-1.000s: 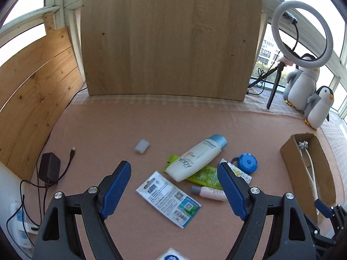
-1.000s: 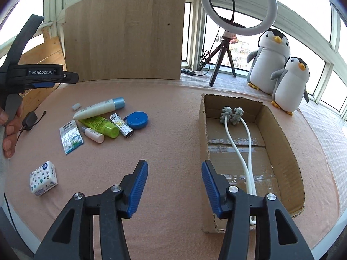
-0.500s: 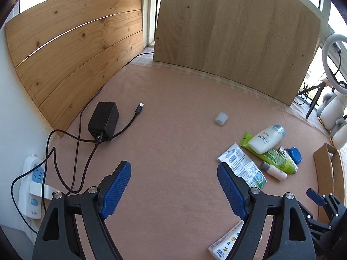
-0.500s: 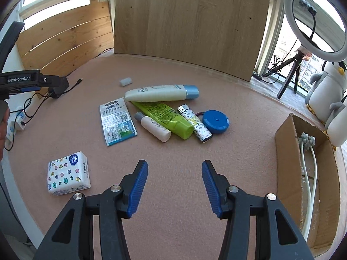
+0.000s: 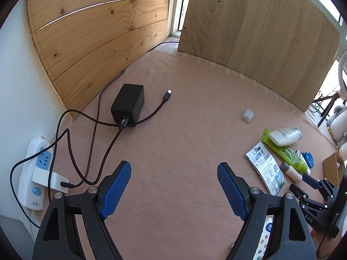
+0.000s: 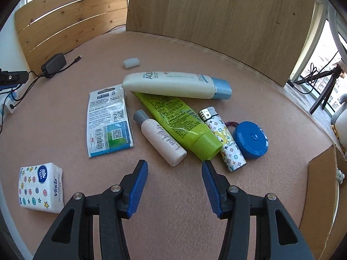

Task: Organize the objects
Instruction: 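Grasp the small white lotion bottle with the right tool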

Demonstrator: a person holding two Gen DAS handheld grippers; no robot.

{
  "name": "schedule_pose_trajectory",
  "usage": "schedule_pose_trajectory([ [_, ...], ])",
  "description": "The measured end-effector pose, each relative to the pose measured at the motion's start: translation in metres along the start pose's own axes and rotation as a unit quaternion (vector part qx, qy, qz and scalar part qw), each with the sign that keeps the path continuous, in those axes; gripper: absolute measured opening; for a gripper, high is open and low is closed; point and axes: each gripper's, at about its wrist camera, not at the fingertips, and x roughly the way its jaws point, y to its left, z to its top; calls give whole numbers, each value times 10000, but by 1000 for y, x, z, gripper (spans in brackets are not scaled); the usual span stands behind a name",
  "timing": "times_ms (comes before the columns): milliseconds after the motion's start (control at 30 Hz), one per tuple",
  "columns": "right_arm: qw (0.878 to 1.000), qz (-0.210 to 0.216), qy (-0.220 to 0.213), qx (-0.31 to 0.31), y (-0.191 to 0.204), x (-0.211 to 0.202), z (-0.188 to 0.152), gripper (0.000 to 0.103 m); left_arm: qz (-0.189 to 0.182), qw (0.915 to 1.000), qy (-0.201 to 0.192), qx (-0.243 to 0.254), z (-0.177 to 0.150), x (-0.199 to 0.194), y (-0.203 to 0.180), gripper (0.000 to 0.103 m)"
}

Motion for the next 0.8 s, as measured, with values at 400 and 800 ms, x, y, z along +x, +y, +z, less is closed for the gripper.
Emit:
schedule_pose_trajectory([
  [400,9990,174,-6,-415,20,13,18,48,19,9999,60,-132,2,7,9,84],
  [800,9996,196,8,-206,23,6,6,18,-114,9996,204,172,1,18,-20,84],
])
